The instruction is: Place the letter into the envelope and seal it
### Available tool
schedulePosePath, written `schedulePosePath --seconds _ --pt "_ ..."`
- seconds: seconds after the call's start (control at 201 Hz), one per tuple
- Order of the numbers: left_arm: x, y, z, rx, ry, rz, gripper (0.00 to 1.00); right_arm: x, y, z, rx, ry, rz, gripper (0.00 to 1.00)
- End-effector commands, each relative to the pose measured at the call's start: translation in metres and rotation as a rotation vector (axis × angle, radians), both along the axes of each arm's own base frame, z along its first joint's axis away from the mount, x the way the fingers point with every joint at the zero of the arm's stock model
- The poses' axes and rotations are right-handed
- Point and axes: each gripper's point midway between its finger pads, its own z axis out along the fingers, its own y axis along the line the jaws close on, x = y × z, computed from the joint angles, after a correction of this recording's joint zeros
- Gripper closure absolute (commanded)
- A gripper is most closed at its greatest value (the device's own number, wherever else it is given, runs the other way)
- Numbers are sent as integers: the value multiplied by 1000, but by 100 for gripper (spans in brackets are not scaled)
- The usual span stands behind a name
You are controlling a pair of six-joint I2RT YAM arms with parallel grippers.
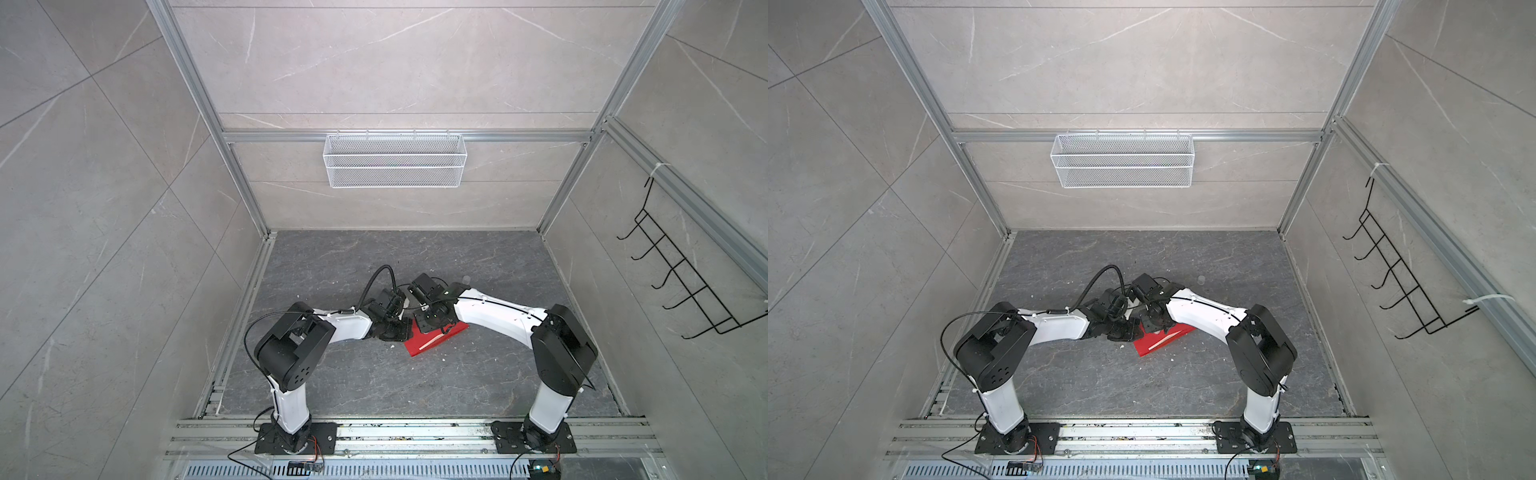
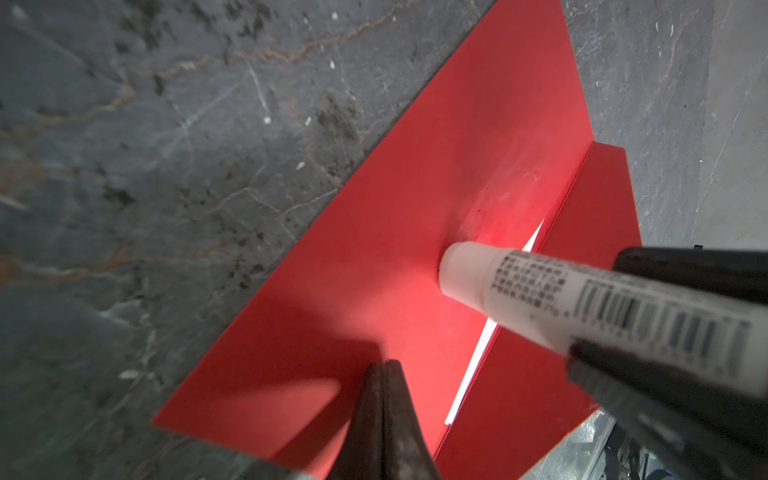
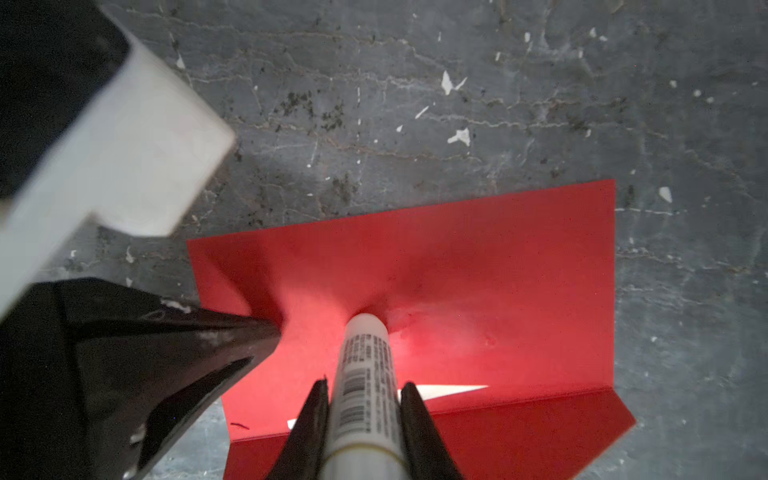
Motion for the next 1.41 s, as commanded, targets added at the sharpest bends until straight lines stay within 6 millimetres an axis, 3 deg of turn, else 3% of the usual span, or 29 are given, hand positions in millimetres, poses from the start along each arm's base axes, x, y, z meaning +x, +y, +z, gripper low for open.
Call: schedulePosePath --seconds 0.0,0.961,1.404 --pt "-19 30 -36 161 88 7 100 3 -36 -7 -125 -13 -57 100" --pt "-31 40 -57 300 126 -35 100 15 -55 -6 -137 -41 -94 100" --pt "-34 40 -59 308 128 -43 100 23 -78 -12 -157 -51 -134 100"
